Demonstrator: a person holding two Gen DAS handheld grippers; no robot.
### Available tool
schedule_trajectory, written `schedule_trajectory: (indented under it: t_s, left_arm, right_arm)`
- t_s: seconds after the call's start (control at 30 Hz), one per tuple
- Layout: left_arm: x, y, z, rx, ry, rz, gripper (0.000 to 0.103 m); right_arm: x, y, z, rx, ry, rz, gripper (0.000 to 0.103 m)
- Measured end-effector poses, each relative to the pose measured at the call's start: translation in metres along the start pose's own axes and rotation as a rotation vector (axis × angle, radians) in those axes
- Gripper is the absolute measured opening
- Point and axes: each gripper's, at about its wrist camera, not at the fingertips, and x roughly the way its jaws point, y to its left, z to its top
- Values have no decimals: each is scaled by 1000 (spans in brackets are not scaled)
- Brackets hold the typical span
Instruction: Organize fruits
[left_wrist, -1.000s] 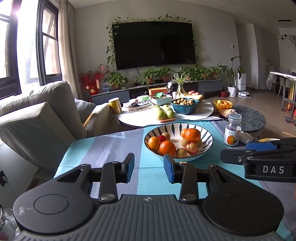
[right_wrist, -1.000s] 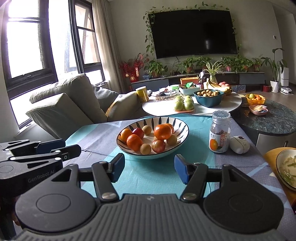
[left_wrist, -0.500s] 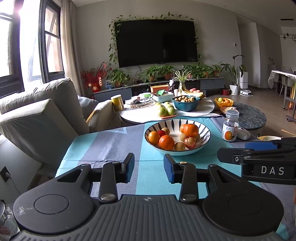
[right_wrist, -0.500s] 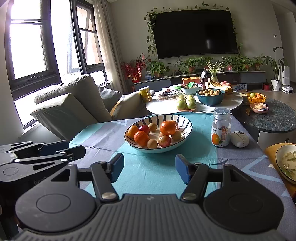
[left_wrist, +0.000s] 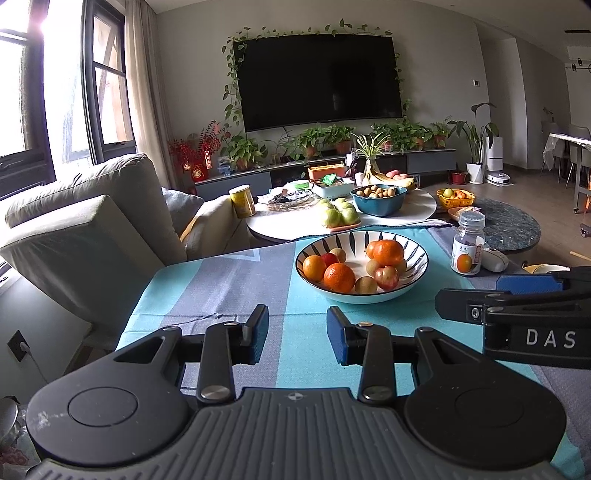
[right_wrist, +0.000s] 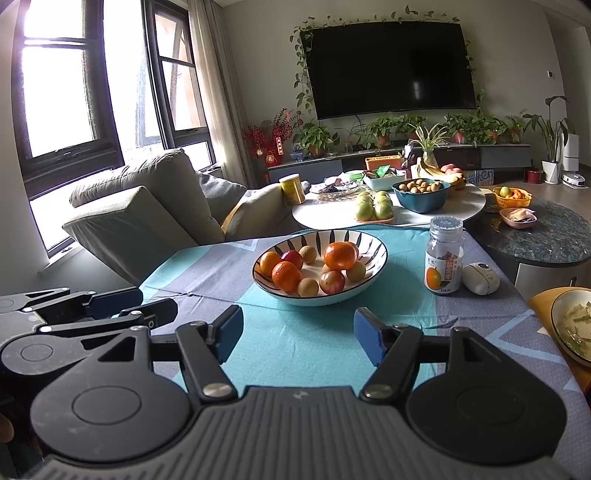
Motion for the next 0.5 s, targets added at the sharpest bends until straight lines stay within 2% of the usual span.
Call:
schedule_trajectory:
  t_s: [0.5]
  left_arm:
    - [-2,0,1,-3,-2,-8,33]
  right_arm:
    - [0,1,-1,-1,0,0,79]
